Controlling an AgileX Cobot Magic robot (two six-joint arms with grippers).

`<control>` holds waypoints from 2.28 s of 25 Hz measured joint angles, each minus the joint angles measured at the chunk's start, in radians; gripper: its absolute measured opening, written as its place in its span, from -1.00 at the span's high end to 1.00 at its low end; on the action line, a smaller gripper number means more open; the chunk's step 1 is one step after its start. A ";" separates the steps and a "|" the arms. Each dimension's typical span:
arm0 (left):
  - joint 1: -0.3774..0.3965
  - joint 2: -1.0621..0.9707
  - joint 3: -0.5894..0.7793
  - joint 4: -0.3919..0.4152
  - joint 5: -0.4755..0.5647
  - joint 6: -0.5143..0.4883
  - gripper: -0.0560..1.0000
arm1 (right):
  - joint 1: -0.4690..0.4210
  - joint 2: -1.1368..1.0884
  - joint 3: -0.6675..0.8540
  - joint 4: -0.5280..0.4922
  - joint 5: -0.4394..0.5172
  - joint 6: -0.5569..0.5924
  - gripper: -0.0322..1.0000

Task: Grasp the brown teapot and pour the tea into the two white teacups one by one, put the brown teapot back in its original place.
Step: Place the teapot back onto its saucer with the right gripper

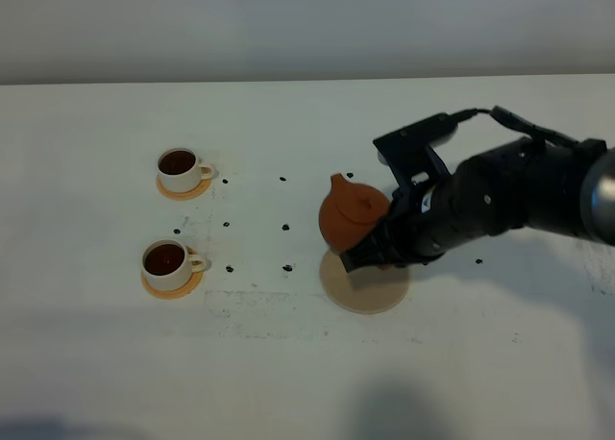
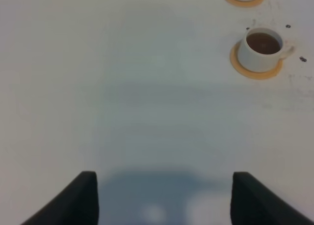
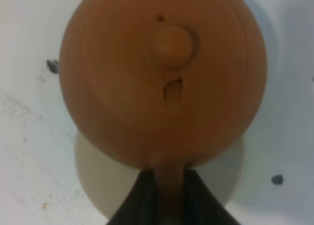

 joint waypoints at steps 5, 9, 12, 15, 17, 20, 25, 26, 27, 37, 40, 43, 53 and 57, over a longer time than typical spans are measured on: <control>0.000 0.000 0.000 0.000 0.000 0.000 -0.14 | -0.002 -0.005 0.066 0.029 -0.058 0.000 0.75; 0.000 0.000 0.000 0.000 0.000 0.000 -0.14 | -0.004 -0.007 0.106 0.044 -0.091 -0.001 0.75; 0.000 0.000 0.000 0.000 0.000 0.000 -0.14 | -0.004 -0.014 0.120 0.051 -0.093 -0.001 0.75; 0.000 0.000 0.000 0.000 0.000 0.000 -0.14 | -0.002 -0.028 0.121 0.054 -0.092 -0.001 0.75; 0.000 0.000 0.000 0.000 0.000 0.000 -0.14 | 0.001 -0.040 0.121 0.057 -0.093 -0.001 0.75; 0.000 0.000 0.000 0.000 0.000 0.000 -0.14 | 0.008 -0.053 0.121 0.057 -0.093 -0.001 0.75; 0.000 0.000 0.000 0.000 0.000 0.000 -0.14 | 0.018 -0.053 0.155 0.058 -0.101 -0.001 0.75; 0.000 0.000 0.000 0.000 0.000 0.000 -0.14 | 0.019 -0.054 0.161 0.059 -0.105 -0.001 0.75; 0.000 0.000 0.000 0.000 0.000 0.000 -0.14 | 0.019 -0.054 0.165 0.060 -0.105 -0.001 0.75; 0.000 0.000 0.000 0.000 0.000 0.000 -0.14 | 0.048 -0.053 0.176 0.063 -0.134 -0.001 0.75; 0.000 0.000 0.000 0.000 0.000 0.000 -0.14 | 0.049 -0.040 0.177 0.063 -0.134 -0.001 0.75; 0.000 0.000 0.000 0.000 0.000 0.000 -0.14 | 0.049 -0.024 0.177 0.063 -0.134 -0.001 0.75; 0.000 0.000 0.000 0.000 0.000 0.000 -0.14 | 0.049 -0.023 0.177 0.064 -0.130 -0.001 0.75; 0.000 0.000 0.000 0.000 0.000 0.000 -0.14 | 0.049 -0.023 0.177 0.076 -0.123 -0.001 0.61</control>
